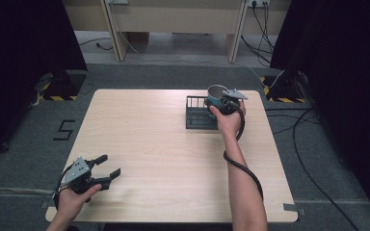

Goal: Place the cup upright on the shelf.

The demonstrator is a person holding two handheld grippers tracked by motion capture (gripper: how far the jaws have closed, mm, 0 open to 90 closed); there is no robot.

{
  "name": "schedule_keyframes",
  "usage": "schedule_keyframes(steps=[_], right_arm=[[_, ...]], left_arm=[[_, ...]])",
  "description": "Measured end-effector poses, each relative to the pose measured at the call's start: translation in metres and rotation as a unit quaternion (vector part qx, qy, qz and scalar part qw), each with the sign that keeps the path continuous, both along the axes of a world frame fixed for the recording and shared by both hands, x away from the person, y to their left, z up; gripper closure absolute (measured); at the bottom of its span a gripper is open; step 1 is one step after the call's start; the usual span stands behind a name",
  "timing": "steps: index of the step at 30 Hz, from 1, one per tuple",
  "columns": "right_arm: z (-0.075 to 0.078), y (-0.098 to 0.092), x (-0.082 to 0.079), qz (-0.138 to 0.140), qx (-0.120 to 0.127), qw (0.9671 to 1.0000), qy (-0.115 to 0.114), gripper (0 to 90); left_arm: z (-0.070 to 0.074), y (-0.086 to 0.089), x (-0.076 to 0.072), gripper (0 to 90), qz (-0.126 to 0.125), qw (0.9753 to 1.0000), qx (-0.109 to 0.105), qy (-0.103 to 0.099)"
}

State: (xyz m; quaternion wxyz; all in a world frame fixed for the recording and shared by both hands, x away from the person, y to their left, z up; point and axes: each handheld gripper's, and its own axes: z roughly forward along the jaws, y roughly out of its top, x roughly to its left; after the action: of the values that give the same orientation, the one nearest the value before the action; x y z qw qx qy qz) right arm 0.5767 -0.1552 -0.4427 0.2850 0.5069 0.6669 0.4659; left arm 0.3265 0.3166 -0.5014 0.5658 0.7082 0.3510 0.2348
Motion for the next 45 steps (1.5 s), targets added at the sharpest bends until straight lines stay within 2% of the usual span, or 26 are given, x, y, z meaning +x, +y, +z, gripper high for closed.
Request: schedule_keyframes(steps=[6, 19, 27, 35, 45], right_arm=[[-0.003, 0.001, -0.001, 0.003, 0.006, 0.9999, 0.009, 15.7], [-0.002, 0.003, -0.012, -0.007, 0.017, 0.9998, 0.005, 15.8], [-0.001, 0.001, -0.024, 0.005, 0.014, 0.9999, -0.004, 15.8], [0.002, -0.001, -0.033, 0.011, 0.009, 0.9999, -0.003, 15.8], [0.009, -0.007, -0.056, 0.020, -0.001, 0.9997, -0.012, 15.7]], left_arm=[[0.000, 0.000, 0.000, 19.4, -0.001, 1.0000, 0.001, 0.000], [0.000, 0.000, 0.000, 19.4, -0.001, 1.0000, 0.001, -0.001], [0.000, -0.001, 0.000, 19.4, 0.000, 1.0000, 0.001, 0.000], [0.000, -0.001, 0.000, 19.4, -0.001, 1.0000, 0.002, 0.000], [0.000, -0.001, 0.000, 19.4, 0.000, 1.0000, 0.002, -0.001]])
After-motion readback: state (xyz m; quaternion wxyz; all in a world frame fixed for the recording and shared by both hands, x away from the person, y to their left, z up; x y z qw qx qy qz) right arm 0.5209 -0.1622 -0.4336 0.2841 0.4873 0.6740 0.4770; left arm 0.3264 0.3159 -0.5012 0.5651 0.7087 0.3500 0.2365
